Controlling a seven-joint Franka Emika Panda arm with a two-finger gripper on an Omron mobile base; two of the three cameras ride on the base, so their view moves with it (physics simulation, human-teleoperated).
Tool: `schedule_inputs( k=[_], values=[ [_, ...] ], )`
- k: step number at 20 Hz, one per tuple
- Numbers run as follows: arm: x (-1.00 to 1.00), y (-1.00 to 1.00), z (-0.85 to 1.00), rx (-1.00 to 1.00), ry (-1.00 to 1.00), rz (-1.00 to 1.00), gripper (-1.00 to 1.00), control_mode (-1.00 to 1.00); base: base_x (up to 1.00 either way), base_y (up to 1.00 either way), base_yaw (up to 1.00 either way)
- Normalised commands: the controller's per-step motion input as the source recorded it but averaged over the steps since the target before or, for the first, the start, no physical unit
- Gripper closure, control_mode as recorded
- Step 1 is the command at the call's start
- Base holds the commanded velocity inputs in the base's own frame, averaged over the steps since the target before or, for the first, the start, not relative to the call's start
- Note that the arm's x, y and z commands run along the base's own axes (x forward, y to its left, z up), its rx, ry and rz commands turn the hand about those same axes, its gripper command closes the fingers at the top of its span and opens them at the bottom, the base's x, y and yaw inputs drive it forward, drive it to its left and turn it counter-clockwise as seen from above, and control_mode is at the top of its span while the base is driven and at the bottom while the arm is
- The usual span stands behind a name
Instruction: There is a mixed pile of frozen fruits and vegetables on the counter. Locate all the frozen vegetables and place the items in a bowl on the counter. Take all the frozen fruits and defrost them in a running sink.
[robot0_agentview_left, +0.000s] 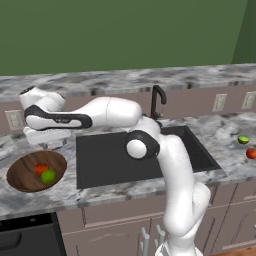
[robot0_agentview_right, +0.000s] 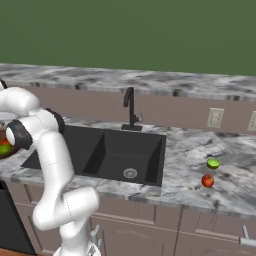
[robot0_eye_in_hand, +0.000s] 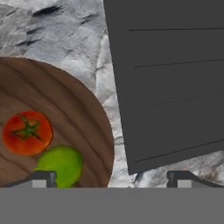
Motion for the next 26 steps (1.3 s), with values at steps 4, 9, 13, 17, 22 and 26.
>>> schedule_inputs(
  k=[4,9,13,17,22,26],
  values=[
    [-0.31,-0.85,0.20,0.13,-0.08,0.11,-1.00,-1.00,0.00,0.00,0.00],
    [-0.24,-0.83,0.20,0.12,-0.02,0.11,-1.00,-1.00,0.00,0.00,0.00],
    [-0.09,-0.77,0.30,0.09,-0.01,0.13,-1.00,-1.00,0.00,0.00,0.00],
    [0.00,-0.75,0.36,0.06,0.07,0.11,-1.00,-1.00,0.00,0.00,0.00],
    [0.00,-0.75,0.39,0.05,0.06,0.11,-1.00,-1.00,0.00,0.00,0.00],
    [0.00,-0.75,0.23,0.06,0.01,0.13,-1.00,-1.00,0.00,0.00,0.00]
  ],
)
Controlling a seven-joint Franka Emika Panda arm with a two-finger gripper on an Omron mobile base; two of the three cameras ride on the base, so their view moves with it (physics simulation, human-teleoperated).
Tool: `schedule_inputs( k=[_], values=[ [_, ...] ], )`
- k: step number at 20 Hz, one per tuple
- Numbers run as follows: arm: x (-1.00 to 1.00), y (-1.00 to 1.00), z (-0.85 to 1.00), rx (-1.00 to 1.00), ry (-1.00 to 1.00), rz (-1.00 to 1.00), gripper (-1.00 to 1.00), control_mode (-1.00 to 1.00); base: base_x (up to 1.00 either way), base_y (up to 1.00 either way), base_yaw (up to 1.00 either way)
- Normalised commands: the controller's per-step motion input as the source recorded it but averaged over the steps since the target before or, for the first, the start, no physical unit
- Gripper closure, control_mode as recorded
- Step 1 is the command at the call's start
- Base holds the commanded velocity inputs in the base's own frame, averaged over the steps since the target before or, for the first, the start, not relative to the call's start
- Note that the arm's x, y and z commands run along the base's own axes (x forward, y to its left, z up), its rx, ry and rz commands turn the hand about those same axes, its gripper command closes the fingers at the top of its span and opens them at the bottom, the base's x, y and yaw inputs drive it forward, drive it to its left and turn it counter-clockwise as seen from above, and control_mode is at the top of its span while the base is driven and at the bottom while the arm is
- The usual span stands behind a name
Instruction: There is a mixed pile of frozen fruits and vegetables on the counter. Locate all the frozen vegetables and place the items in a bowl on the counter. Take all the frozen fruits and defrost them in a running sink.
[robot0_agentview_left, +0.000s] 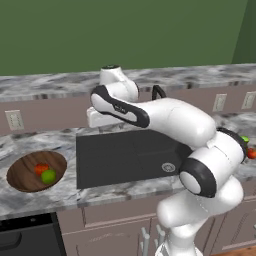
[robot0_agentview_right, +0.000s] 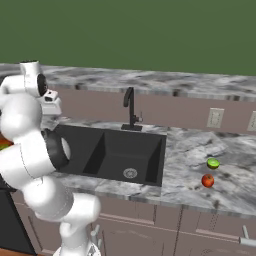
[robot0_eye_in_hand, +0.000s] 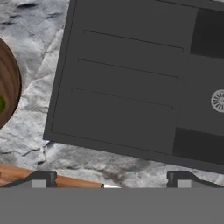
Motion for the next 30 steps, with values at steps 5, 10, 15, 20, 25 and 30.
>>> schedule_inputs(
  k=[5,10,15,20,25,30],
  values=[
    [0.01,-0.75,0.03,0.05,-0.01,0.13,-1.00,-1.00,0.00,0.00,0.00],
    [-0.01,-0.70,0.00,0.03,-0.01,0.08,-1.00,-1.00,0.00,0.00,0.00],
    [-0.18,-0.74,0.00,0.01,0.00,0.04,-1.00,-1.00,0.00,0.00,0.00],
    [-0.07,-0.83,0.00,0.01,0.03,0.03,-1.00,-1.00,0.00,0.00,0.00],
    [0.00,-0.89,0.00,0.00,0.13,0.00,-1.00,-1.00,0.00,0.00,0.00],
    [-0.05,-0.87,-0.01,-0.03,0.07,0.00,-1.00,-1.00,0.00,0.00,0.00]
  ],
)
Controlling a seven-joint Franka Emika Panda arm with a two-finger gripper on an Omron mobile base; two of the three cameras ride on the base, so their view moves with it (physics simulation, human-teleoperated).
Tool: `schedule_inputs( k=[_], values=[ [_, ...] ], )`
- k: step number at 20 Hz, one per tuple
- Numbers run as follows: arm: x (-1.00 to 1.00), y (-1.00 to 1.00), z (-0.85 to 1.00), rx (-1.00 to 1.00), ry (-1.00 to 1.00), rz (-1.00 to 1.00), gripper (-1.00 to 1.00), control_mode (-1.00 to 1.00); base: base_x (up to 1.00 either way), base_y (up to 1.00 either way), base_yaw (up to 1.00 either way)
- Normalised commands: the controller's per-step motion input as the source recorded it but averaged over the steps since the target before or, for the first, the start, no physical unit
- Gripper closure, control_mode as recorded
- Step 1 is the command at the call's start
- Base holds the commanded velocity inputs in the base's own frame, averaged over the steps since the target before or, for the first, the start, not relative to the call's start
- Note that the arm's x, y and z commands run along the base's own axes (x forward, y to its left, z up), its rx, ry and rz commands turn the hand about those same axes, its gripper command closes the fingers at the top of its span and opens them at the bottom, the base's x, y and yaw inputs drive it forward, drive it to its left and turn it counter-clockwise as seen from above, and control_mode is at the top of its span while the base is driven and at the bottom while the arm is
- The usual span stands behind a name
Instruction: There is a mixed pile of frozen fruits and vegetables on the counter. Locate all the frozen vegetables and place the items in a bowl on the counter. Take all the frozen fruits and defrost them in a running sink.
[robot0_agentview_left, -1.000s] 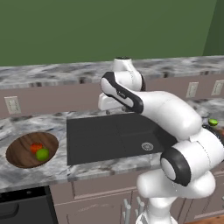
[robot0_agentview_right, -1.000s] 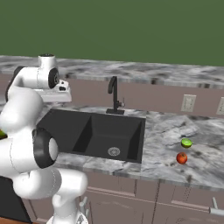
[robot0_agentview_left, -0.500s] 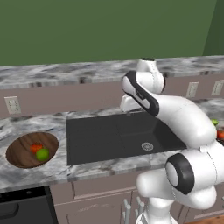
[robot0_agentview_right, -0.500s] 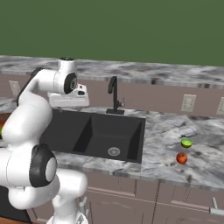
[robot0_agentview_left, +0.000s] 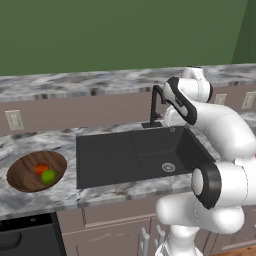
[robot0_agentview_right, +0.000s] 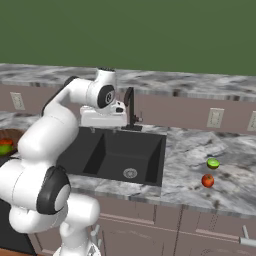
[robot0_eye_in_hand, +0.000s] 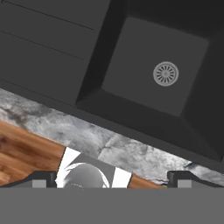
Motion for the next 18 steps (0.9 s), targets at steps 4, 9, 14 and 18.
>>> schedule_inputs(
  k=[4,9,14,18],
  values=[
    [-0.18,-0.90,-0.08,-0.05,0.00,-0.03,-1.00,-1.00,0.00,0.00,0.00],
    [-0.16,-0.92,-0.08,-0.03,0.00,-0.09,-1.00,-1.00,0.00,0.00,0.00],
    [-0.03,-0.90,-0.01,-0.01,0.06,-0.18,-1.00,-1.00,0.00,0.00,0.00],
    [0.02,-0.72,0.00,-0.01,0.11,-0.26,-1.00,-1.00,0.00,0.00,0.00]
  ],
)
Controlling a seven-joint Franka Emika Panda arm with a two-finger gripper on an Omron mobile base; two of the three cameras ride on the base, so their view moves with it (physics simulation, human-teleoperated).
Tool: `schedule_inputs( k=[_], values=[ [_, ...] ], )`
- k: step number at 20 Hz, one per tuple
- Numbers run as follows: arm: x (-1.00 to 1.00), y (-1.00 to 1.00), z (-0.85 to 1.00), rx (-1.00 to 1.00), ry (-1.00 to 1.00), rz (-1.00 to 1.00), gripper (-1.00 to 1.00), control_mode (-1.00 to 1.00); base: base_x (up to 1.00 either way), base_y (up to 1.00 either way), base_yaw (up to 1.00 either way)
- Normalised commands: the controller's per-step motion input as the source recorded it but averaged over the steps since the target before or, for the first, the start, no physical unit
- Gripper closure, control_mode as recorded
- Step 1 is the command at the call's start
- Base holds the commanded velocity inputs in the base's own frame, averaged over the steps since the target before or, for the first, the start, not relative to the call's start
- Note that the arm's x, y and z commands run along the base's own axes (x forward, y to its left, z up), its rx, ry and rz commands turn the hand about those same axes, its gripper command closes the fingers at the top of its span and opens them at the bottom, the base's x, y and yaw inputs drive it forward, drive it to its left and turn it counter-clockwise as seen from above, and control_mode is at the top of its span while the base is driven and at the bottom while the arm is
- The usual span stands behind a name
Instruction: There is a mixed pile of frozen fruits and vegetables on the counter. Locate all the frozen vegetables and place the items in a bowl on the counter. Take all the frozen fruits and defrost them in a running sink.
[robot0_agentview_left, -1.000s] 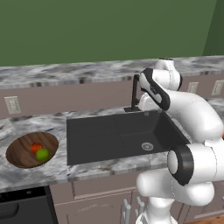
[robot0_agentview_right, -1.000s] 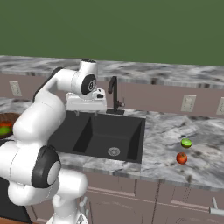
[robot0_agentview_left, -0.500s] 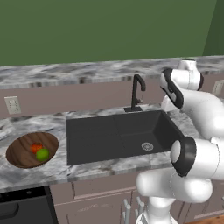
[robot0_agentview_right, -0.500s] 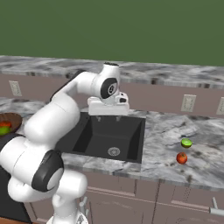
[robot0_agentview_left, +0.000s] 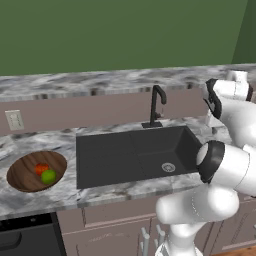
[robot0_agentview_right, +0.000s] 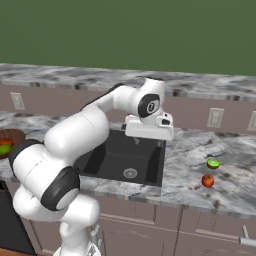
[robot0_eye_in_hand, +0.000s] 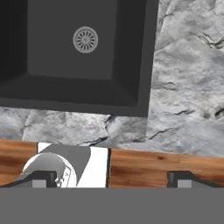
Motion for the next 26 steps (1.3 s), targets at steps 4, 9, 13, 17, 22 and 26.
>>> schedule_inputs(
  k=[4,9,13,17,22,26],
  values=[
    [0.00,-0.66,-0.02,0.00,0.04,-0.28,-1.00,-1.00,0.00,0.00,0.00],
    [0.00,-0.62,-0.08,0.00,0.01,-0.27,-1.00,-1.00,0.00,0.00,0.00],
    [-0.06,-0.47,-0.15,0.00,-0.01,-0.19,-1.00,-1.00,0.00,0.00,0.00],
    [-0.01,-0.38,-0.47,-0.05,0.00,-0.05,-1.00,-1.00,0.00,0.00,0.00],
    [0.11,-0.47,-0.48,-0.03,-0.03,0.02,-1.00,-1.00,0.00,0.00,0.00],
    [0.02,-0.48,-0.03,0.00,-0.01,0.04,-1.00,-1.00,0.00,0.00,0.00]
  ],
)
